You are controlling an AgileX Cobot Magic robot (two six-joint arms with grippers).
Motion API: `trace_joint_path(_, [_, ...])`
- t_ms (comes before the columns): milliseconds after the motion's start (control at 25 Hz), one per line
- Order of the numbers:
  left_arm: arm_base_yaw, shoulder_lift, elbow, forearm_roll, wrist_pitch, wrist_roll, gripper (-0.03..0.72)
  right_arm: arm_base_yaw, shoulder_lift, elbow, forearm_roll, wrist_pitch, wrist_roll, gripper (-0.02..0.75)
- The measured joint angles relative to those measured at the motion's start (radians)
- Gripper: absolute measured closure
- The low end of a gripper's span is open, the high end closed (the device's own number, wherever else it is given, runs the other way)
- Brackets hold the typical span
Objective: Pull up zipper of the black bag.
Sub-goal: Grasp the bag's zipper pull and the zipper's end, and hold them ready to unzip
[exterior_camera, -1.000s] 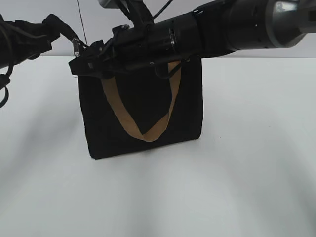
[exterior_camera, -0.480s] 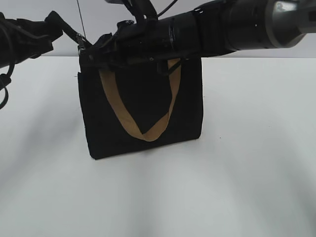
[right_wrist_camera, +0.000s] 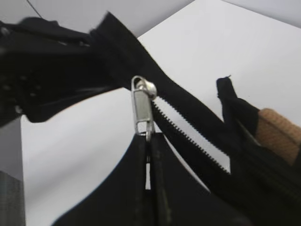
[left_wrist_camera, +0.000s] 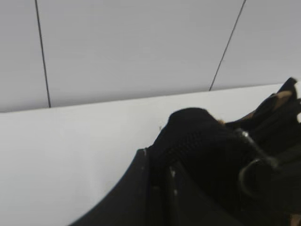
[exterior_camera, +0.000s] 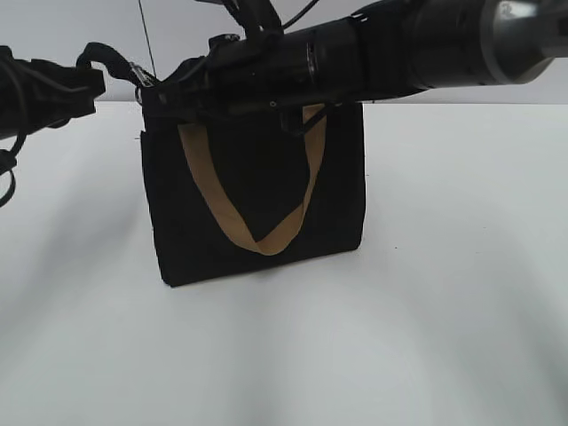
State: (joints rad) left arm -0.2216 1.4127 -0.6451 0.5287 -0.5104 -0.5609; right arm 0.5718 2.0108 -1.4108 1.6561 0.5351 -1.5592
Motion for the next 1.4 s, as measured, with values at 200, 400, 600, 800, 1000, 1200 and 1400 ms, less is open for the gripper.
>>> trace_joint_path(200, [0.0, 0.026, 0.0, 0.0, 0.121, 0.0, 0.668, -0.029, -0.012, 0.0, 0.0, 0.094, 0.077, 0.753])
trace_joint_path(400, [0.0, 0.054, 0.0, 0.0, 0.155, 0.0, 0.668, -0.072, -0.012, 0.0, -0.002, 0.133, 0.153, 0.753])
trace_joint_path(600, [0.0, 0.059, 0.0, 0.0, 0.163, 0.0, 0.668, -0.098, -0.012, 0.0, -0.088, 0.148, 0.223, 0.753])
trace_joint_path(800, [0.027, 0.059, 0.0, -0.013, 0.173, 0.0, 0.668, -0.124, -0.012, 0.0, -0.195, 0.133, 0.256, 0.753])
trace_joint_path(1000, [0.043, 0.059, 0.0, -0.071, 0.22, 0.0, 0.668, -0.157, -0.012, 0.0, -0.224, 0.104, 0.258, 0.753])
trace_joint_path(1200, [0.044, 0.059, 0.0, -0.074, 0.225, 0.0, 0.668, -0.209, -0.012, 0.0, -0.225, 0.106, 0.258, 0.753])
trace_joint_path(1400, [0.044, 0.059, 0.0, -0.075, 0.225, 0.0, 0.668, -0.288, -0.038, 0.0, -0.274, 0.131, 0.27, 0.753])
